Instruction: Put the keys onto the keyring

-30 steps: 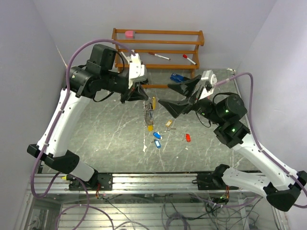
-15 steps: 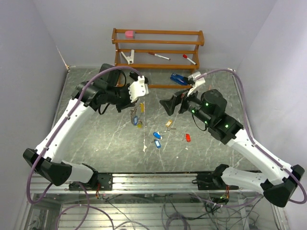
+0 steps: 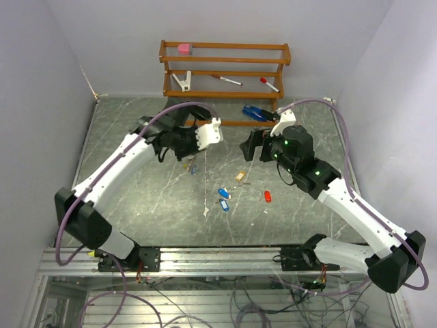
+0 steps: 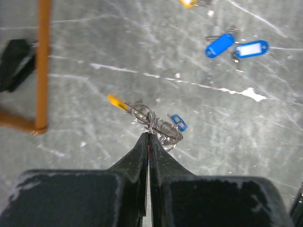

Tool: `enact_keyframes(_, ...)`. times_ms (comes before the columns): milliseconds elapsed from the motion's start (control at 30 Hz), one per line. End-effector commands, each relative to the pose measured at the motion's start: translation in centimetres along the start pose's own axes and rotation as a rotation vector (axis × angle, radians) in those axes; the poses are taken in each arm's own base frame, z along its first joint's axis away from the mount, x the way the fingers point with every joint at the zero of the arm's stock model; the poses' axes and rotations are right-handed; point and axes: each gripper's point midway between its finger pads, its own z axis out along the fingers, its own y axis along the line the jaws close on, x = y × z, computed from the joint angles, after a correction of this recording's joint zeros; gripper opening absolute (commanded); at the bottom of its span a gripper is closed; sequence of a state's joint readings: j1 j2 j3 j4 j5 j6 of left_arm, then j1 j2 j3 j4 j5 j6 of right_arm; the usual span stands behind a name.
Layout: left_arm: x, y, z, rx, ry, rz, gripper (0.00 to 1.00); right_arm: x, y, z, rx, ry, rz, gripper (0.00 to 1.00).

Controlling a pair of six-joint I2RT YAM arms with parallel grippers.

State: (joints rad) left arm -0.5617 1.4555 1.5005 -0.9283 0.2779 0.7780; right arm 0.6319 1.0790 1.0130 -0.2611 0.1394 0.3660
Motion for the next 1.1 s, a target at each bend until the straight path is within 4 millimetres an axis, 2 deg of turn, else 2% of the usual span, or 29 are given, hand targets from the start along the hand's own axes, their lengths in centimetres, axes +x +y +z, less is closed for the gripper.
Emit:
enact_keyframes(0, 0.2, -4.0, 3.1, 0.188, 0.030, -0.016, 0.07, 1.2, -0.7, 0.3, 0.022, 0.047, 0.032, 1.00)
enact_keyframes(167, 0.4, -4.4, 4.9, 0.178, 0.027, -0.049, 0.08, 1.1, -1.1, 0.2, 0.032, 0.067, 0.032, 1.00)
enact_keyframes(400, -1.3, -5.8, 5.7, 0.243, -0.025, -0.104, 0.13, 1.5, -1.6, 0.4, 0.047, 0.104, 0.049, 1.00)
enact_keyframes(567, -2.9, -6.9, 6.6, 0.282, -0.073, -0.134, 0.28, 2.3, -1.3, 1.0, 0.026, 0.141, 0.065, 1.00)
enact_keyframes(700, -4.5, -6.8, 6.4, 0.297, -0.123, -0.158, 0.38, 2.7, -1.4, 1.2, 0.035, 0.164, 0.070, 1.00)
enact_keyframes(800, -5.7, -6.5, 5.7, 0.295, -0.159, -0.174, 0.43, 3.0, -1.7, 1.3, 0.043, 0.173, 0.069, 1.00)
enact_keyframes(933, -6.5, -5.6, 3.9, 0.244, -0.184, -0.180, 0.45, 4.0, -1.8, 1.8, 0.044, 0.213, 0.070, 1.00)
enact_keyframes(1000, -5.5, -4.0, 3.0, 0.161, -0.170, -0.199, 0.46, 5.2, -2.0, 2.0, 0.051, 0.254, 0.066, 1.00)
enact_keyframes(1067, -3.5, -1.3, 2.4, 0.046, -0.153, -0.259, 0.46, 6.1, -2.4, 2.2, 0.070, 0.282, 0.068, 1.00)
